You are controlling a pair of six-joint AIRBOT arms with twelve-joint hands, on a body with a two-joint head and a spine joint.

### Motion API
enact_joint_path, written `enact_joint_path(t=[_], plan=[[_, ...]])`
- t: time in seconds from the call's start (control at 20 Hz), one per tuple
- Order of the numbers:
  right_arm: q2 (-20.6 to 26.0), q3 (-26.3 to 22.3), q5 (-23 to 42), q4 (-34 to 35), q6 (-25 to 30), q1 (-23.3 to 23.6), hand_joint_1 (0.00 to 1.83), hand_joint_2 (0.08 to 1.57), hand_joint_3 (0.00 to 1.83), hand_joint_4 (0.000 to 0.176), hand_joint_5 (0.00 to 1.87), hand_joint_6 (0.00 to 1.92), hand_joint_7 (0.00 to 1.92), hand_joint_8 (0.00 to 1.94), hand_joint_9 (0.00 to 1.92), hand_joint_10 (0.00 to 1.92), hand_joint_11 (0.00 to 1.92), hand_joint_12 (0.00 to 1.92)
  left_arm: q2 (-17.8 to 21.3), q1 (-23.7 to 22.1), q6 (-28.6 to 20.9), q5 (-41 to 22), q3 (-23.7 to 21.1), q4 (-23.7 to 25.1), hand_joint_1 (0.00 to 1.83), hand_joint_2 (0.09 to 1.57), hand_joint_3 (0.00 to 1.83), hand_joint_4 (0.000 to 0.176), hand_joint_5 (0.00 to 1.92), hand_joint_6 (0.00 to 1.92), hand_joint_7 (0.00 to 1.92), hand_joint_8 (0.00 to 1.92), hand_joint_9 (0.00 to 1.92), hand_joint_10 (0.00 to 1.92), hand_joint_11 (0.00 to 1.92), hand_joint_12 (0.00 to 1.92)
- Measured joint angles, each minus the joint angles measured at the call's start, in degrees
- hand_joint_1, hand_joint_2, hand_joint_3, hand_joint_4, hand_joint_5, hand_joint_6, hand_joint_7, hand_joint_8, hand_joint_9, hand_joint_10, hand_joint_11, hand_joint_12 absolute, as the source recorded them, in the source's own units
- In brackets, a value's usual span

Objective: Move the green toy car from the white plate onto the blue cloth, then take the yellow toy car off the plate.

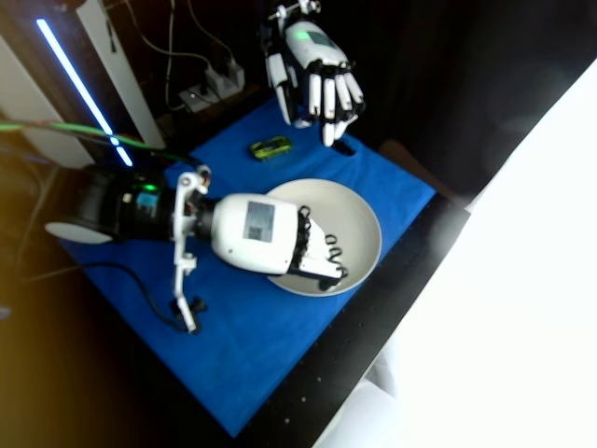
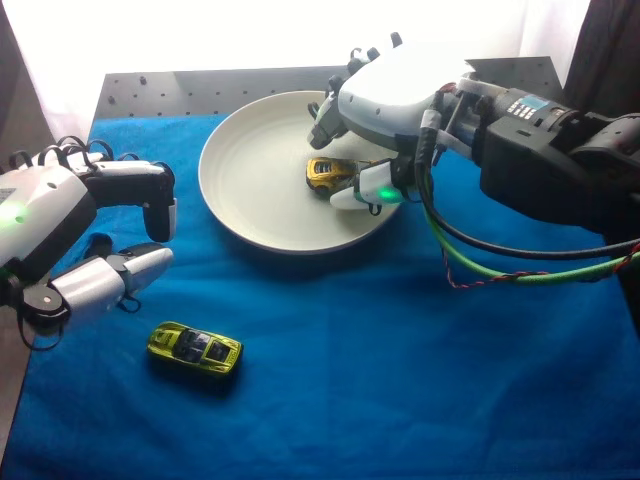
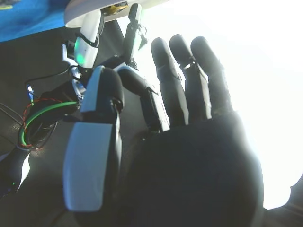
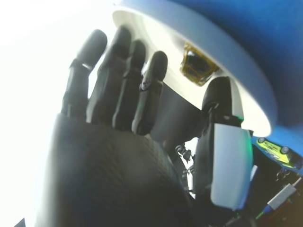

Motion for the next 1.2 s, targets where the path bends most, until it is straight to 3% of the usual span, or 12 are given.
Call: enact_joint_path(t=[0.15, 0.35, 0.45, 0.6, 0.7, 0.85, 0.9, 0.95, 1.0, 1.05, 1.1, 1.2], plan=[[-0.11, 0.11, -0.22, 0.0, 0.0, 0.0, 0.88, 1.04, 0.0, 0.0, 0.81, 0.0, 0.85, 0.0, 0.82, 0.12, 0.31, 1.36, 0.0, 0.0, -0.02, 0.0, 0.0, 0.0, 0.78, 1.32, 0.0, 0.176, 0.58, 1.56, 0.63, 0.16, 0.27, 1.06, 0.1, 1.72], [-0.24, 0.39, -0.26, 0.0, 0.0, 0.0, 0.9, 1.04, 0.0, 0.0, 0.81, 0.01, 0.78, 0.0, 0.74, 0.05, 0.18, 1.36, 0.0, 0.0, -0.15, 0.0, 0.0, 0.0, 0.79, 1.32, 0.0, 0.176, 0.59, 1.55, 0.53, 0.44, 0.28, 1.08, 0.09, 1.73], [-0.46, 0.59, -0.24, 0.0, 0.0, 0.0, 0.9, 1.05, 0.0, 0.0, 0.82, 0.01, 0.81, 0.01, 0.8, 0.07, 0.25, 1.45, 0.0, 0.0, -0.17, -0.02, 0.0, 0.04, 0.79, 1.32, 0.0, 0.176, 0.59, 1.55, 0.48, 0.54, 0.27, 1.07, 0.08, 1.71], [-0.66, 0.81, -0.28, 0.0, 0.0, 0.0, 0.91, 1.06, 0.0, 0.0, 0.84, 0.01, 0.78, 0.0, 0.76, 0.05, 0.21, 1.44, 0.0, 0.0, -0.2, -0.04, 0.0, 0.02, 0.8, 1.31, 0.0, 0.176, 0.61, 1.52, 0.48, 0.55, 0.29, 1.05, 0.1, 1.73], [-0.7, 0.81, -0.31, 0.0, 0.02, 0.0, 0.97, 1.08, 0.0, 0.0, 0.88, 0.02, 0.9, 0.04, 0.93, 0.13, 0.39, 1.48, -0.04, 0.0, -0.22, -0.09, 0.0, 0.04, 0.8, 1.31, 0.0, 0.176, 0.61, 1.52, 0.48, 0.55, 0.29, 1.05, 0.09, 1.73], [-0.74, 0.9, -0.31, 0.0, 0.02, 0.0, 1.09, 1.09, 0.0, 0.0, 0.91, 0.01, 0.94, 0.02, 0.94, 0.14, 0.44, 1.4, -0.04, 0.0, -0.48, -0.15, 0.0, 0.0, 0.81, 1.31, 0.0, 0.176, 0.61, 1.52, 0.51, 0.49, 0.32, 0.97, 0.11, 1.71], [-0.83, 0.98, -0.26, 0.02, 0.02, 0.0, 1.14, 1.13, 0.0, 0.0, 0.94, 0.81, 0.96, 0.01, 0.95, 0.14, 0.46, 1.39, -0.04, 0.0, -0.63, -0.2, 0.0, 0.04, 0.82, 1.3, 0.0, 0.176, 0.62, 1.5, 0.52, 0.51, 0.32, 1.04, 0.11, 1.72], [-0.83, 0.98, -0.2, 0.02, 0.04, 0.0, 1.14, 1.15, 0.0, 0.0, 0.9, 1.04, 0.98, 0.01, 0.96, 0.14, 0.48, 1.38, -0.04, 0.0, -0.66, -0.26, 0.0, 0.11, 0.81, 1.3, 0.0, 0.176, 0.62, 1.5, 0.51, 0.51, 0.31, 1.05, 0.13, 1.72], [-0.9, 1.05, -0.04, 0.02, 0.02, 0.0, 1.14, 1.16, 0.0, 0.0, 0.88, 1.11, 0.97, 0.0, 0.94, 0.13, 0.44, 1.4, -0.04, 0.0, -0.66, -0.35, 0.0, 0.11, 0.81, 1.3, 0.0, 0.176, 0.62, 1.51, 0.51, 0.51, 0.3, 1.05, 0.09, 1.71], [-0.94, 1.05, -0.02, 0.04, 0.02, 0.0, 1.21, 1.16, 0.0, 0.0, 0.96, 1.11, 0.87, 0.86, 0.94, 0.12, 0.46, 1.33, -0.07, 0.0, -0.66, -0.39, 0.0, 0.04, 0.8, 1.31, 0.0, 0.176, 0.61, 1.52, 0.51, 0.51, 0.3, 1.0, 0.09, 1.7], [-0.94, 1.05, -0.02, 0.04, 0.04, 0.0, 1.22, 1.16, 0.0, 0.0, 0.95, 1.17, 0.82, 1.07, 0.95, 0.12, 0.44, 1.34, -0.07, 0.0, -0.66, -0.42, 0.0, 0.07, 0.81, 1.31, 0.0, 0.176, 0.61, 1.52, 0.51, 0.51, 0.31, 0.99, 0.11, 1.69], [-1.01, 1.05, 0.11, 0.22, 0.2, 0.0, 1.22, 1.16, 0.0, 0.0, 0.94, 1.19, 0.84, 1.08, 0.97, 0.12, 0.44, 1.32, -0.07, 0.0, -0.68, -0.44, 0.0, 0.04, 0.82, 1.3, 0.0, 0.176, 0.63, 1.5, 0.53, 0.47, 0.34, 0.92, 0.12, 1.67]])
